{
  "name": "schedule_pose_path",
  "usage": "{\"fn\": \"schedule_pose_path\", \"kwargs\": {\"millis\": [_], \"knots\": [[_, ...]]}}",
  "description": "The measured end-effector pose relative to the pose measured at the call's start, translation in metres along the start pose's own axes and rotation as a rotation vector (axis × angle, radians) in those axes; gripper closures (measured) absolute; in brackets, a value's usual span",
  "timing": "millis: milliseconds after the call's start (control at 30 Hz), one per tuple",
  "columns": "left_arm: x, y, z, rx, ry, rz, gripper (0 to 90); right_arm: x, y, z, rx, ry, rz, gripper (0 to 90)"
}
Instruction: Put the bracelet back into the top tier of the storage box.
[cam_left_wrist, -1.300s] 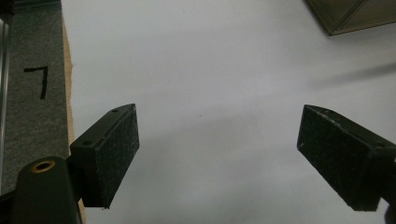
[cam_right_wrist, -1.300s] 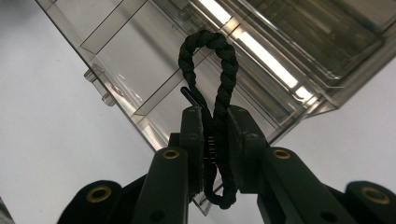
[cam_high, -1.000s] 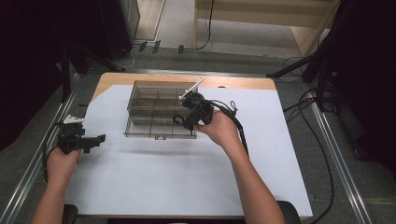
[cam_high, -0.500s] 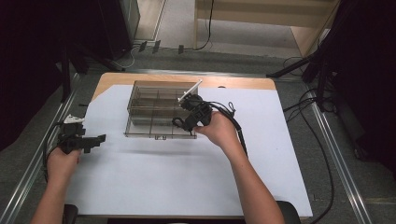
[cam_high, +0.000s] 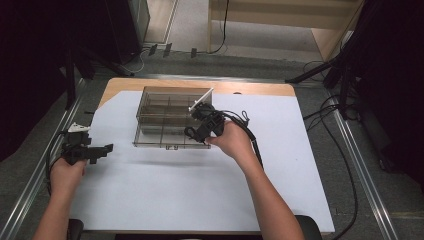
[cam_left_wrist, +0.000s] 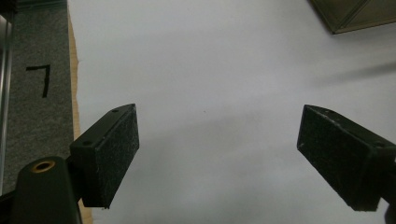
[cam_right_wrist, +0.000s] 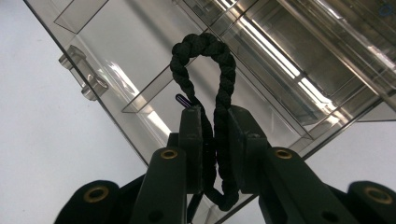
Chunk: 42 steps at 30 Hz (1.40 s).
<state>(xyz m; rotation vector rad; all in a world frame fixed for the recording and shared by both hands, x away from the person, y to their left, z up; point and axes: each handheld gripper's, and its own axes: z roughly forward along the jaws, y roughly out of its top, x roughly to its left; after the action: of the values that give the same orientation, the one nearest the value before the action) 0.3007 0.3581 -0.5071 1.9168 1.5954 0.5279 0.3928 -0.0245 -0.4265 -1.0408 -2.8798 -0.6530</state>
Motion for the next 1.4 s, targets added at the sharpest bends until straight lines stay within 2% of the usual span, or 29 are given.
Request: {"fn": "schedule_pose_path", "kwargs": {"millis": [467, 733, 1000, 1100, 1167, 1267, 1400], "knots": [[0.000, 0.000, 0.000, 0.001, 0.000, 0.000, 14.1, -0.001, -0.001, 0.002, 0.005, 0.009, -0.006, 75.4], [0.000, 0.000, 0.000, 0.000, 0.000, 0.000, 14.0, 0.001, 0.000, 0.001, 0.015, 0.006, -0.015, 63.0], [0.000, 0.000, 0.000, 0.001, 0.000, 0.001, 14.0, 0.000, 0.000, -0.009, -0.032, 0.011, -0.010, 59.7], [-0.001, 0.000, 0.000, 0.002, 0.000, 0.002, 14.0, 0.001, 0.000, -0.015, -0.054, 0.012, -0.005, 66.2], [-0.001, 0.000, 0.000, 0.000, 0.000, 0.002, 14.0, 0.001, 0.000, -0.018, -0.077, 0.013, 0.001, 74.5], [0.000, -0.001, -0.001, 0.002, 0.004, 0.002, 14.0, 0.002, 0.002, -0.019, -0.086, 0.011, 0.008, 82.5], [0.001, -0.003, -0.002, 0.002, 0.005, -0.001, 14.0, 0.006, 0.006, -0.018, -0.105, 0.004, 0.001, 87.6]]}}
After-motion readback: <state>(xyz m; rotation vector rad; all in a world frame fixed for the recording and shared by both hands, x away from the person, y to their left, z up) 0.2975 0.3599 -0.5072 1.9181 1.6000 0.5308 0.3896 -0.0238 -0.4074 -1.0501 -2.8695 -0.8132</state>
